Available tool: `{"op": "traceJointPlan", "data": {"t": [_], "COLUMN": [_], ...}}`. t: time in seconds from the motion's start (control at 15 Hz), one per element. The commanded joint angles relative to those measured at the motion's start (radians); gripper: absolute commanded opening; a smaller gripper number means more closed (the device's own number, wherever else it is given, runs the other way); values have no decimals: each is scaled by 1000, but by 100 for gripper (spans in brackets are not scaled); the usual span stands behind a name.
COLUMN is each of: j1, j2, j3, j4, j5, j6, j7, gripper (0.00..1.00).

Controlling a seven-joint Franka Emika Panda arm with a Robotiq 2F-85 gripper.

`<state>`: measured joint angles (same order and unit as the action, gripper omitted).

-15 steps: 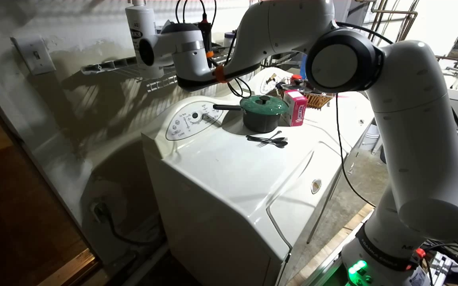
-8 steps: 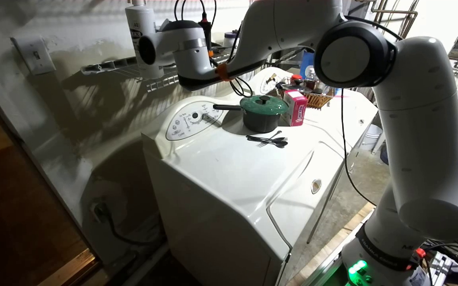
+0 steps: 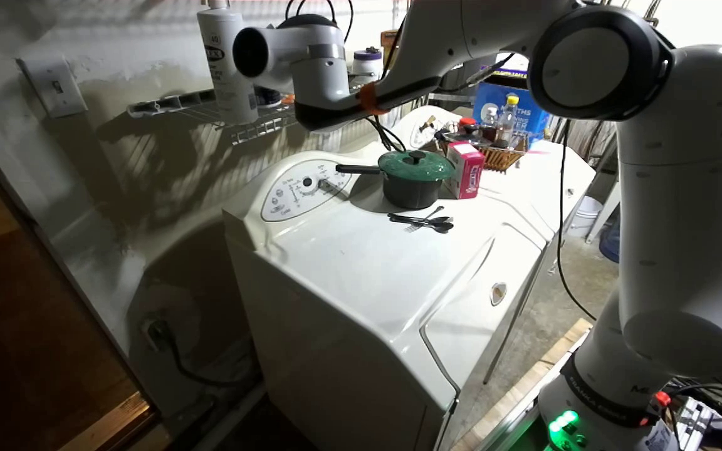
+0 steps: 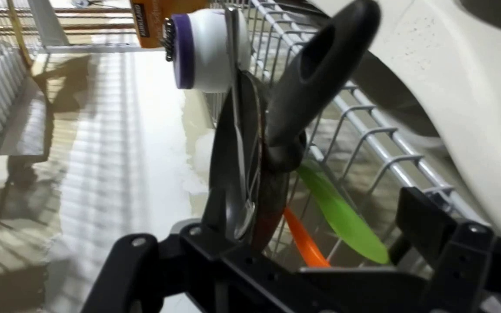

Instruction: Put the pan on the first bottom shelf

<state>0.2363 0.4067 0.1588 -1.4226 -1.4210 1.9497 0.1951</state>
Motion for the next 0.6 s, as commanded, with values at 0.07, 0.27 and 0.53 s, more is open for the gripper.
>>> {"op": "traceJointPlan", "data": {"t": [0.07,0.27,0.53], "j1": [-53,-55,-51], "j2": [-116,-183,-300], "j3": [6,-10,-11], "j4": [-150,-222,-340], "j5": [122,89,47], "j6": [173,215,235], "j7": [-5,2,0], "gripper": [100,100,100]}}
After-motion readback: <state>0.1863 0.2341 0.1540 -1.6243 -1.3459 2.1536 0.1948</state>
